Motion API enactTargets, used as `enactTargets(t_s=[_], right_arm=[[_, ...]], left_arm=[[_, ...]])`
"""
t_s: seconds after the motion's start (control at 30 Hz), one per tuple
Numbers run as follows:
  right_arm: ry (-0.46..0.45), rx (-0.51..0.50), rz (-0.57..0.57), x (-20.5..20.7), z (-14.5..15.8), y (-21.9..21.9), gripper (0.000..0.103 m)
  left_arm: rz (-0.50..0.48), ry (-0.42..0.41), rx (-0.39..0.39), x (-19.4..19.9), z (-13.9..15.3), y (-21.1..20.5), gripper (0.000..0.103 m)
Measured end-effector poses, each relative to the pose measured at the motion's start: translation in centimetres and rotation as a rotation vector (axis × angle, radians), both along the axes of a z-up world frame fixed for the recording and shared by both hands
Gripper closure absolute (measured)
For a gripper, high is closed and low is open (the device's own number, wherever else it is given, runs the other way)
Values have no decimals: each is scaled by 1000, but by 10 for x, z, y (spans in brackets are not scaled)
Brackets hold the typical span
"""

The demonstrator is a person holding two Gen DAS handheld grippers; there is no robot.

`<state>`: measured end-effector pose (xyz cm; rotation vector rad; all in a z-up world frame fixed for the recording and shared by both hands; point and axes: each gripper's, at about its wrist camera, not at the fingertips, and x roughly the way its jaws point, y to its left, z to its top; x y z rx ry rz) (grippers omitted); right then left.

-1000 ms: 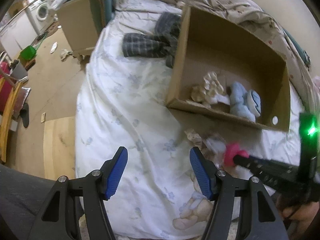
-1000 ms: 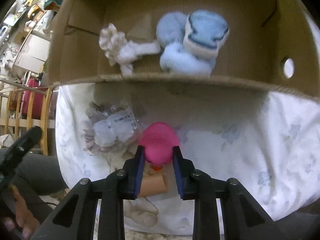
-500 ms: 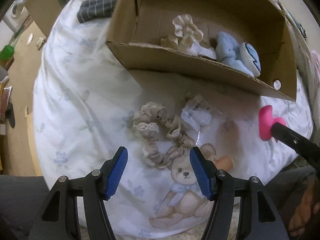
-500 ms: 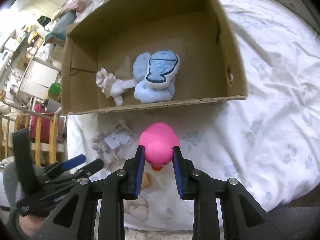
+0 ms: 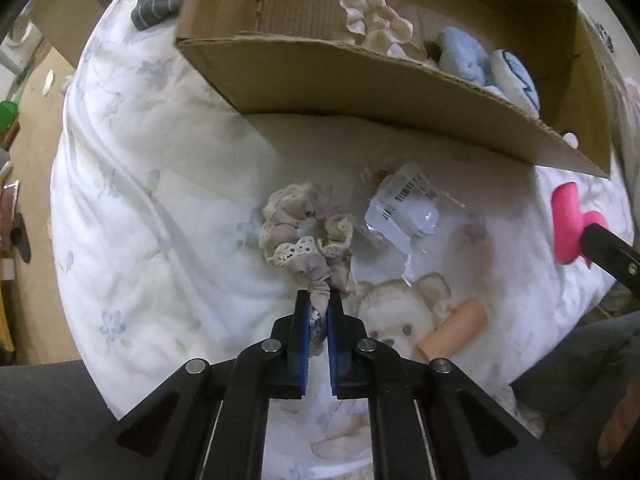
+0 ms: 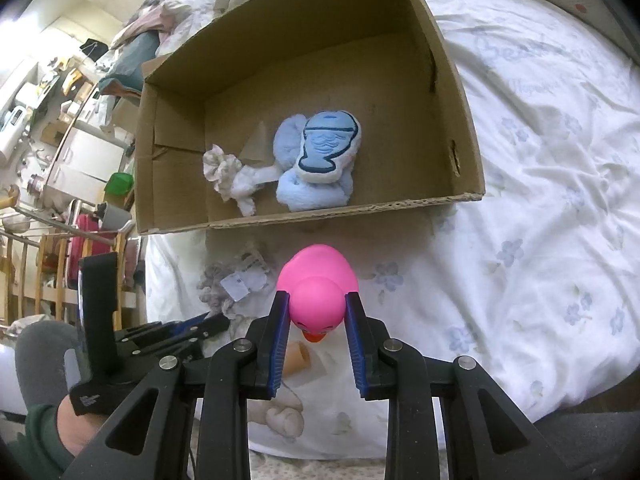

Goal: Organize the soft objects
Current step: 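Grasp the beige lace scrunchie with the left gripper and lift it while the right gripper holds the duck, then carry the scrunchie and pink duck over the box with both grippers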

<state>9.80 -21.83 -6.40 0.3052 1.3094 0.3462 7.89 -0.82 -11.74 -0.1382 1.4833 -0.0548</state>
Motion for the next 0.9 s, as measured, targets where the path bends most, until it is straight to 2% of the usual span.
enactTargets(t_s=[0.27,0.5,0.7,0.9], right_arm=[[-8,18,4,-2,3,0,74],[-35,15,22,-9,10,3,74],[-80,3,44,-19,23,4,74],[-126,19,45,-19,47,-1,74]], left_arm=[[56,-54,-20,-18,28,27,96],[123,-178,-28,-33,70,38,96],[109,-271,-12,-36,97,34,96],[54,-343,-19,-37,133,24,96]])
